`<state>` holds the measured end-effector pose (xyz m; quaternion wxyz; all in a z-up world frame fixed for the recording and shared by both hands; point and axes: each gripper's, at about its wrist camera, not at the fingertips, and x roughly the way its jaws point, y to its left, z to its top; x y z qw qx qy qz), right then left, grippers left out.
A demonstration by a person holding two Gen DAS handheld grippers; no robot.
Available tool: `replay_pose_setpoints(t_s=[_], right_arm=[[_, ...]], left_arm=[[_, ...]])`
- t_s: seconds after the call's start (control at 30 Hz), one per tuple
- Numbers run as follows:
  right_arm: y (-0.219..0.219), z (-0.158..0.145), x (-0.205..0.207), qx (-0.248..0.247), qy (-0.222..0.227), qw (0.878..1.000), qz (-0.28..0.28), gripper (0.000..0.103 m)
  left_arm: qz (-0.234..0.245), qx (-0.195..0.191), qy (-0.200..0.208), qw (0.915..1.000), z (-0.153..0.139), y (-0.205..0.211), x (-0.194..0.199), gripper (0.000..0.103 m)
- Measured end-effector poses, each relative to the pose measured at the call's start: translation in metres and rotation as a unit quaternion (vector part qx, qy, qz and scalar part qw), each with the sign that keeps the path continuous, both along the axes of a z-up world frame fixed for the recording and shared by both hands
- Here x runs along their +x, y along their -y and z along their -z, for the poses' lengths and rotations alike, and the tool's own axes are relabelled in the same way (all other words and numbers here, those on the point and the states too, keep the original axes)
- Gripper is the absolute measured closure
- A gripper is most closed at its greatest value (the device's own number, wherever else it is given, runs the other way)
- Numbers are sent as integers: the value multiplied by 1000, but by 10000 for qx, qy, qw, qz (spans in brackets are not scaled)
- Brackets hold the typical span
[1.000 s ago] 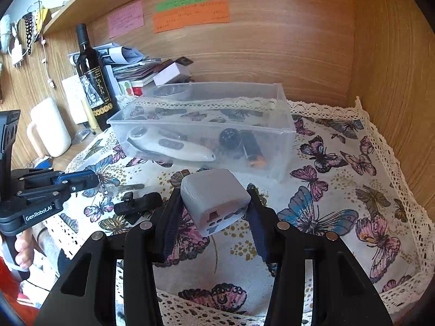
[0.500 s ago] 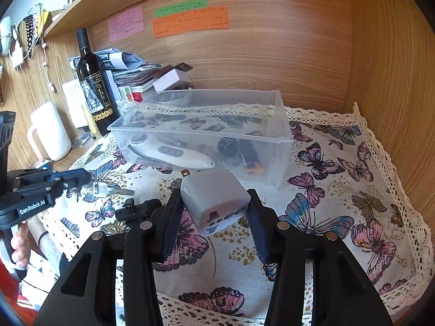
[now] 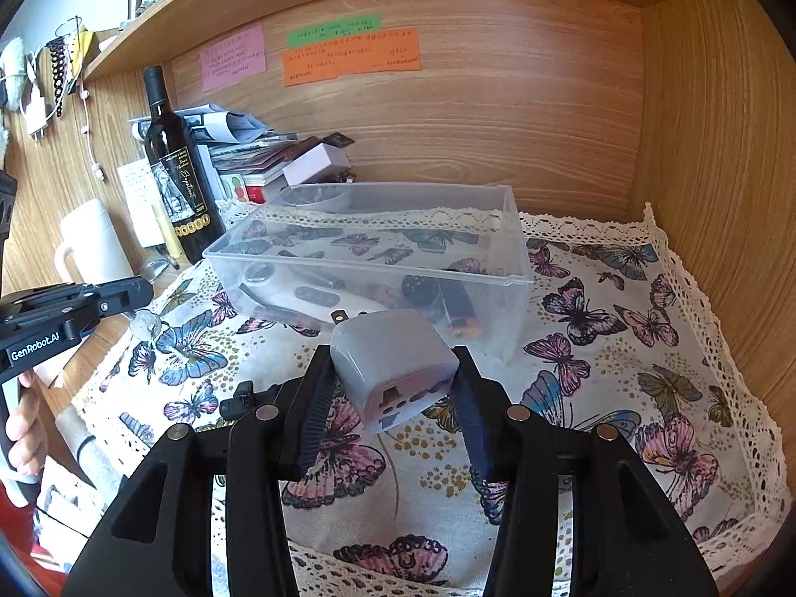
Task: Organize rigid objects
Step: 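Carry keys into the box with left tool while right tool drops the plug adapter in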
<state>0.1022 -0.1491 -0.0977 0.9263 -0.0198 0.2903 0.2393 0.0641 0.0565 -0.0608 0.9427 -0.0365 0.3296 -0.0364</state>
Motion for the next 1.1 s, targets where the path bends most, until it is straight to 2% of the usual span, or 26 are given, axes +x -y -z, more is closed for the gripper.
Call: replay_pose_setpoints(t_s=[0.23, 0.57, 0.83, 1.1], right_arm=[[0, -4, 3, 7, 65, 10000, 13, 60], [-2, -29, 15, 49, 418, 9991, -17, 60], [-5, -47, 31, 46, 646, 9979, -8, 60], [-8, -54, 53, 65, 684, 9976, 21, 60]], left_arm=[[124, 73, 179, 9997, -20, 4, 3, 98], [214, 173, 461, 9986, -54, 9, 18, 98], [312, 101, 608, 9976, -78, 9, 42, 98], [361, 32, 684, 9970, -87, 9, 74, 98]])
